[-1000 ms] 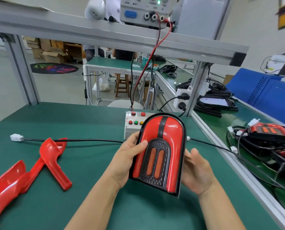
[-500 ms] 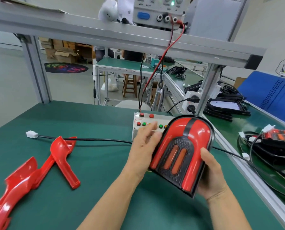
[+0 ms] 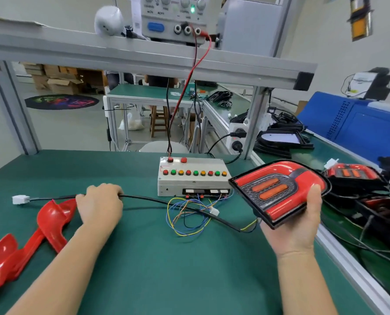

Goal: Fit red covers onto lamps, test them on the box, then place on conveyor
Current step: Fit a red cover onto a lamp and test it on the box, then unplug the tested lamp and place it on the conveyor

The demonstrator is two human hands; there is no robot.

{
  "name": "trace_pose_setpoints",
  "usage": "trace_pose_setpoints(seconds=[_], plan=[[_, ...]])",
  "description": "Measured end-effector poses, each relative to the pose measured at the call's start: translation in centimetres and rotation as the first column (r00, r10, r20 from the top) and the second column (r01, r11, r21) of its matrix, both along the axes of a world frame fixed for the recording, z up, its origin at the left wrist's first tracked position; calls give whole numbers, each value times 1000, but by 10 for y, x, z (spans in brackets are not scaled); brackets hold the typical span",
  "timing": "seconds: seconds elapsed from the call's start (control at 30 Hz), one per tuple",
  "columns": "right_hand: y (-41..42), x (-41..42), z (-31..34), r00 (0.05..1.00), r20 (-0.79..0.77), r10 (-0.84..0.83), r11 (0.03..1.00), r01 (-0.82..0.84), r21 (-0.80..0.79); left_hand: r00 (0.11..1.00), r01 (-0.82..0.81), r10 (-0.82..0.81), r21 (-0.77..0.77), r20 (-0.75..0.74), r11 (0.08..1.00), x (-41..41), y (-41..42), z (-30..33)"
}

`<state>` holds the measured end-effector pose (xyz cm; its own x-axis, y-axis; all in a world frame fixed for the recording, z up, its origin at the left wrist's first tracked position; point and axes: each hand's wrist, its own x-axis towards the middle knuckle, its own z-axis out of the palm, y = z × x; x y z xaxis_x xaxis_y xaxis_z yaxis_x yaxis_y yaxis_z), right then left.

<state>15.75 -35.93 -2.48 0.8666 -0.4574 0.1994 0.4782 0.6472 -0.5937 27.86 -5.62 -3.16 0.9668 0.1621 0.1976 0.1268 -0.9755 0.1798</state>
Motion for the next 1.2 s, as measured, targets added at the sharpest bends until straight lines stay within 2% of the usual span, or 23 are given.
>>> trace_pose_setpoints(seconds=[0.1, 0.17, 0.23, 0.33, 0.4, 0.57, 0.77, 0.9, 1.1, 1.2], plan=[[-3, -3, 4, 999, 1, -41, 999, 41, -13, 952, 86, -81, -5, 296, 996, -6, -10, 10], [-3, -2, 6, 999, 3, -42, 999, 43, -32, 874, 213, -140, -108, 465, 971, -15, -23, 14], [-3, 0, 6, 998, -14, -59, 997, 58, -50, 819, 347, -168, -241, 548, 906, -24, -41, 14], [-4, 4, 4, 997, -60, -55, 998, 52, -46, 780, 480, -190, -375, 596, 793, -40, -66, 8], [-4, 4, 4, 996, -83, -42, 998, 39, -40, 748, 556, -218, -411, 627, 723, -49, -76, 0], [-6, 6, 9, 988, -131, -88, 996, 86, -17, 583, 729, -295, -327, 757, 601, -58, -81, -14], [-21, 14, 22, 977, -169, -127, 991, 134, 27, 467, 763, -271, -229, 842, 604, -58, -81, -13], [-42, 24, 41, 976, -178, -123, 990, 134, 50, 431, 785, -310, -182, 847, 592, -60, -81, -16], [-65, 40, 50, 950, -298, -95, 994, 106, 21, 352, 857, -387, -127, 852, 500, -61, -86, -17], [-70, 42, 40, 912, -409, -44, 997, 67, 42, 367, 856, -396, -138, 842, 498, -60, -87, -18]])
